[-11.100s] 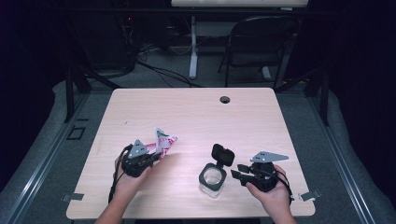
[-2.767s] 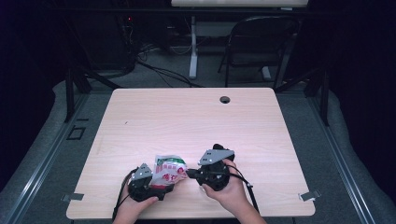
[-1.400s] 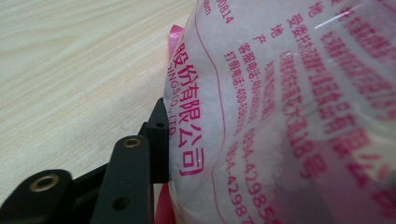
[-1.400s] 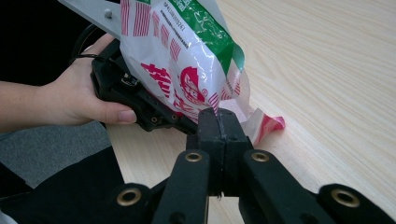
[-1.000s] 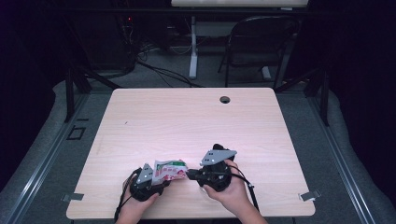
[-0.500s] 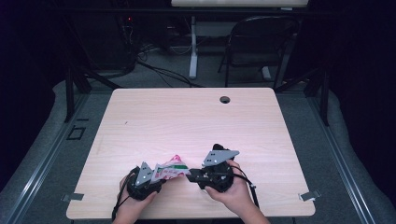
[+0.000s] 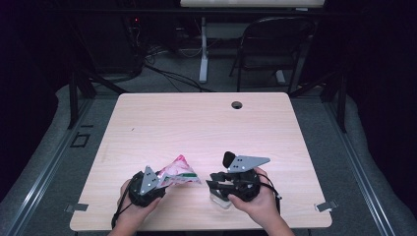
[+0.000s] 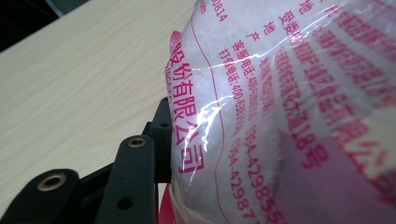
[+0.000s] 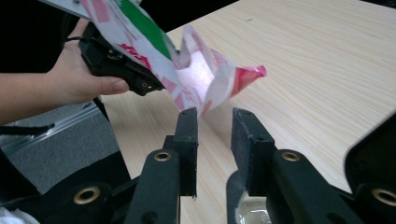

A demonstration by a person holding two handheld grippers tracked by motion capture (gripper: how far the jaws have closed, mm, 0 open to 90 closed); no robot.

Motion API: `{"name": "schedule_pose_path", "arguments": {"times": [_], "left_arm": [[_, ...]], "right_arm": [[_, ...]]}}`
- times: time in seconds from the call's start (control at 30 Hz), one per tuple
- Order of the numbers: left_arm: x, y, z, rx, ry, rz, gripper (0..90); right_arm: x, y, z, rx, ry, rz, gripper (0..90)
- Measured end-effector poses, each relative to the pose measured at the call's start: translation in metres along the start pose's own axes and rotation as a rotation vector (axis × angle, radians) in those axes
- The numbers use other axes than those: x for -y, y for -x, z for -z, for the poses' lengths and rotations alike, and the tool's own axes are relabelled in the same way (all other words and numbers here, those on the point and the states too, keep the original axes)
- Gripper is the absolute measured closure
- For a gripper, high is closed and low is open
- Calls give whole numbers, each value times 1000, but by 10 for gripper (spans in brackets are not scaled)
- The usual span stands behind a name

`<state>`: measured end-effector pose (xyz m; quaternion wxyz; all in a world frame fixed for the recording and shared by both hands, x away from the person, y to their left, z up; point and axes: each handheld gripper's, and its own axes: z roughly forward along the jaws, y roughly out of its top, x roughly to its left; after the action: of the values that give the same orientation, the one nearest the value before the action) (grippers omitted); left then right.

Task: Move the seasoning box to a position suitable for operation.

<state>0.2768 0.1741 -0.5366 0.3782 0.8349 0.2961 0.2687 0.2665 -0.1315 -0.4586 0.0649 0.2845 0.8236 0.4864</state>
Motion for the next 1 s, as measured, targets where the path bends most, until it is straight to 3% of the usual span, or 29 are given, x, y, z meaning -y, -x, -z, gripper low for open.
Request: {"name": "schedule_pose_path", "arguments": {"times": [0.23,0.7,1.0], "left_arm": [[-18,5,-1,-34,5,-99,605],[-36,20,-13,-67,24,-189,606],[-38,24,-17,-139,25,-265,606]], "right_arm": [[4,9,11,43,19,-34,716],[7,16,27,58,61,-56,714],[12,20,29,67,55,-72,714]]}}
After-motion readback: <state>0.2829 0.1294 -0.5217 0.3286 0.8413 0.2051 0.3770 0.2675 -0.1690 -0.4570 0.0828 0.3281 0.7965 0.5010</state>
